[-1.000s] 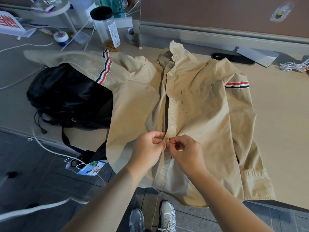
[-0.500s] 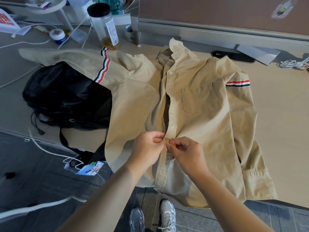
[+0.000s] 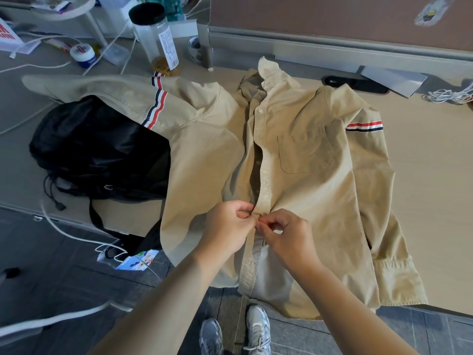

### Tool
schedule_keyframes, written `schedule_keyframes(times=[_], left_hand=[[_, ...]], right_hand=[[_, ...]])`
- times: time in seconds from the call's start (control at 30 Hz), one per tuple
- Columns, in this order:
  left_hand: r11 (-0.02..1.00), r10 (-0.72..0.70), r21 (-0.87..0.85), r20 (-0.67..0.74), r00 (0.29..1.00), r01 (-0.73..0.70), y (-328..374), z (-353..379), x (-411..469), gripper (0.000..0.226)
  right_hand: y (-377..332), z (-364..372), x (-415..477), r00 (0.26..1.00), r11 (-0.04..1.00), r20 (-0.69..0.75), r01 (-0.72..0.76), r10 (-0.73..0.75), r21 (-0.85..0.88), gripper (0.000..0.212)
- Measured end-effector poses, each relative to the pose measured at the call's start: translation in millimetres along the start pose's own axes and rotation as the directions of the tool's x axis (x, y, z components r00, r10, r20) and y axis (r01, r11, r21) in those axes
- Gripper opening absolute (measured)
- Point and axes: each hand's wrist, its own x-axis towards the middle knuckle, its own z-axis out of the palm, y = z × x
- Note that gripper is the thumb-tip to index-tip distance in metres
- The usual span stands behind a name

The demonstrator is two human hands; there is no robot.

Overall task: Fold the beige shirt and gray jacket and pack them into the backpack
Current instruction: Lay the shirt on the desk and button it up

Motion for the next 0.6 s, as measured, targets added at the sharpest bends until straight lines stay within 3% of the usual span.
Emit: schedule_keyframes(times=[0.2,0.6], left_hand=[[0.999,0.005,0.033,0.004,1.000,-0.005,-2.7,-1.0,0.9,0.026],[0.995,0.001,-0.102,0.040,0.999,0.003,-9.4,-1.8,3.5,0.023]], right_hand=[[0.4,2.9,-0.5,1.000,1.000,-0.011,0.018,-0.019,-0.024,0.004],[-0.4,3.6,0.2,1.000,1.000,-0.001,-0.018,0.018,-0.016,0.007]])
